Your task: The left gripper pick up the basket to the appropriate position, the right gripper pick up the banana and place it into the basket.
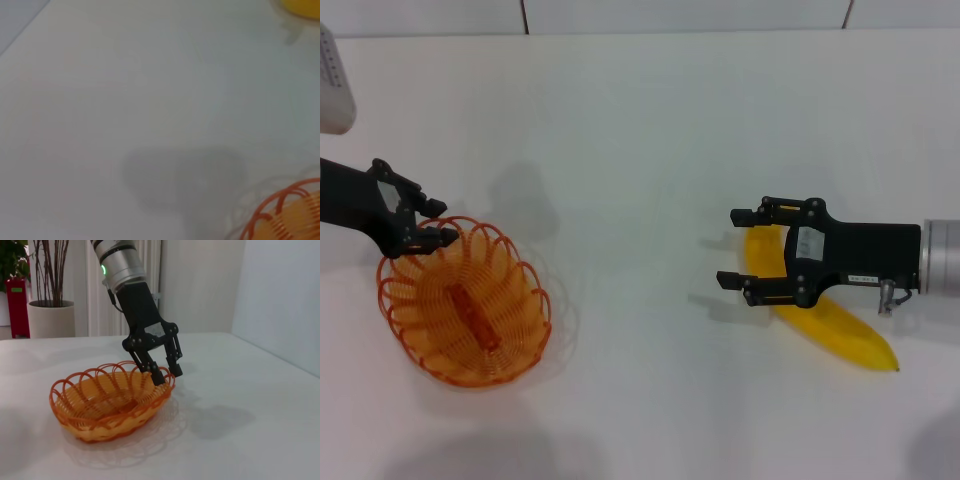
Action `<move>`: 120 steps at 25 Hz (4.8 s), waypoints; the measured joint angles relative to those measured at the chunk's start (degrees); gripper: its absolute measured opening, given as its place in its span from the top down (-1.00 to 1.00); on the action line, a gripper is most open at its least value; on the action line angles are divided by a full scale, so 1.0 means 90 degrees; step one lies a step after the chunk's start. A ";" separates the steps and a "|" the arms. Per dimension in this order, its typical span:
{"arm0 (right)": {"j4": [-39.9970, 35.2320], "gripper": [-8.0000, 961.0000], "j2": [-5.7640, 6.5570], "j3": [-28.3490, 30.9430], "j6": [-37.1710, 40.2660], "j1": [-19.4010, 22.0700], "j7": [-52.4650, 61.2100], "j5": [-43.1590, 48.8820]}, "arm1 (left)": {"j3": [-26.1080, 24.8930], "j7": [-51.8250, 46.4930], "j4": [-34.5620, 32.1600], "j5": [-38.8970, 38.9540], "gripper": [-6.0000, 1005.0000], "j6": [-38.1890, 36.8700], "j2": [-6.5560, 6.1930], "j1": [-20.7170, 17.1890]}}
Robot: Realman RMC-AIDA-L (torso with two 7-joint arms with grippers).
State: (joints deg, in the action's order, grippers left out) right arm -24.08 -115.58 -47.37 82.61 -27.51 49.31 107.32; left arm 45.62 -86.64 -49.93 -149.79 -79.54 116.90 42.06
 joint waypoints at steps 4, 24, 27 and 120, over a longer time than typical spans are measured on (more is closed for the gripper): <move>0.0000 -0.64 0.0000 0.0000 0.0000 0.0000 0.0000 -0.0004 | 0.0000 -0.0010 0.0009 0.0016 0.04 0.0000 0.0000 0.0018; 0.0000 -0.64 0.0002 0.0010 0.0050 0.0023 0.0000 -0.0011 | -0.0029 -0.0006 -0.0064 0.0155 0.89 -0.0145 -0.0010 -0.0031; 0.0000 -0.64 0.0019 0.0033 0.0050 0.0053 0.0000 -0.0011 | -0.0108 0.0018 -0.0312 0.0493 0.89 -0.0457 -0.0032 -0.0170; 0.0004 -0.64 0.0029 0.0330 -0.0018 0.0192 -0.0020 -0.0457 | 0.1802 0.1030 -0.1028 0.6047 -0.61 0.0510 0.0041 -0.3176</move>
State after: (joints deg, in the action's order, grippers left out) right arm -24.04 -115.31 -44.40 82.45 -25.78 49.13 103.21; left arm 61.84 -77.36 -59.18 -95.37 -74.94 117.27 13.47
